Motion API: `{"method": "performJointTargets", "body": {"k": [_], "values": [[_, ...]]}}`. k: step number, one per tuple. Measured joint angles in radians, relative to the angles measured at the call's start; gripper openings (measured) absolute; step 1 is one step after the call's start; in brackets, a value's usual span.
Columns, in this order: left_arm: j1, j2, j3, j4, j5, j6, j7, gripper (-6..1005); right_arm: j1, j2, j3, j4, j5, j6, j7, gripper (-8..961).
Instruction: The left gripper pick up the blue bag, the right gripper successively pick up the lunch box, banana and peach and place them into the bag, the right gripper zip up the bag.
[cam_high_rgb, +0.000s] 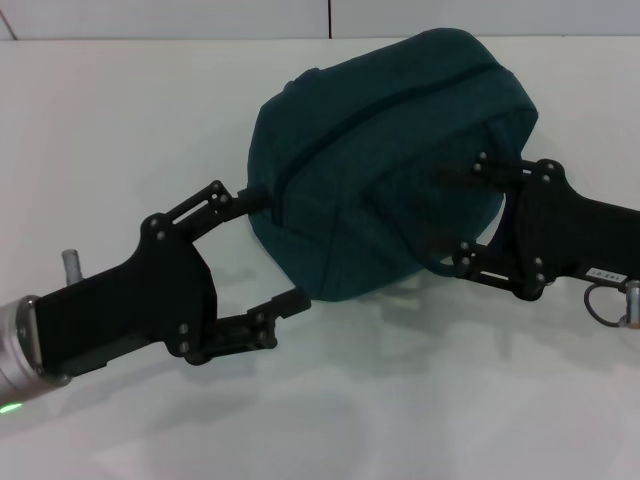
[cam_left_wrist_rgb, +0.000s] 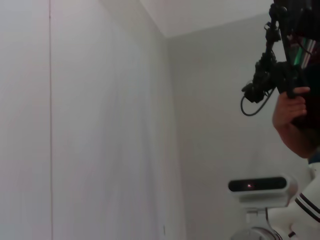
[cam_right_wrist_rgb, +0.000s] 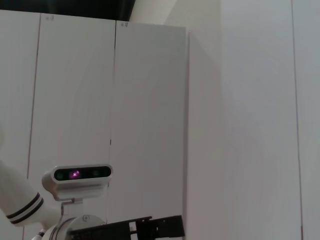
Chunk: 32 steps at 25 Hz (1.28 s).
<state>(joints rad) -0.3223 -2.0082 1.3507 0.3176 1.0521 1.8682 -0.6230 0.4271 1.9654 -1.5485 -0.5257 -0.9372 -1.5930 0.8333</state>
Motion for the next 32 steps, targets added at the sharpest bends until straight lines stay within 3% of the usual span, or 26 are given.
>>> {"method": "performJointTargets", "body": {"k": [32], "values": [[0.008, -0.003, -0.004, -0.009, 0.009, -0.035, 0.040, 888, 0.000, 0.045, 0.022, 0.045, -0.002, 0.059, -0.066, 584]]}}
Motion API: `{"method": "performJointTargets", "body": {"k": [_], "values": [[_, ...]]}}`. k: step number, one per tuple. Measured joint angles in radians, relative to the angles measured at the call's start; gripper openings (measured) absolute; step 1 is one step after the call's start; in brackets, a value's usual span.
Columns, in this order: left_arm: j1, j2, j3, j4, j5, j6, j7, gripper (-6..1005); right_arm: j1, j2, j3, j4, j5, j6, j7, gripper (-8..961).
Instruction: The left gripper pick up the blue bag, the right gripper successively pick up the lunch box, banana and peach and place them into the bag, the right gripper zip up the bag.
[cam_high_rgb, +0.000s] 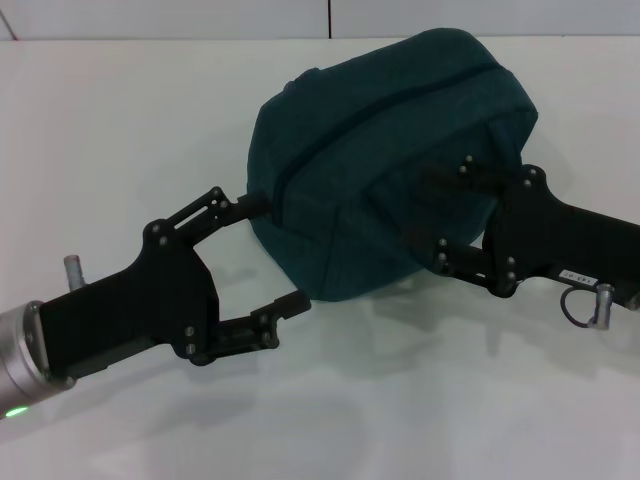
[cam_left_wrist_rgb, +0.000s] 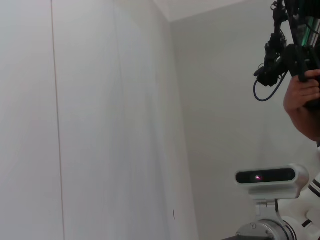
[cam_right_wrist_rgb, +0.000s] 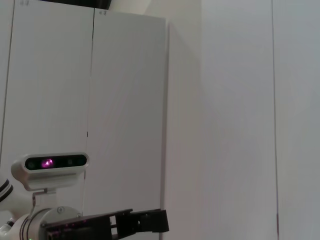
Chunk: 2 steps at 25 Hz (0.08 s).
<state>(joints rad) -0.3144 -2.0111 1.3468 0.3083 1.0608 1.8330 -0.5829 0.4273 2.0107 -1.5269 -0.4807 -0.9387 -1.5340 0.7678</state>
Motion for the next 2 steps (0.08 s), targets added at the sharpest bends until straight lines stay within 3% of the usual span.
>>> {"method": "performJointTargets", "body": {"k": [2], "values": [[0.001, 0.000, 0.000, 0.000, -0.001, 0.000, 0.000, 888, 0.000, 0.000, 0.001, 0.000, 0.000, 0.000, 0.000, 584]]}}
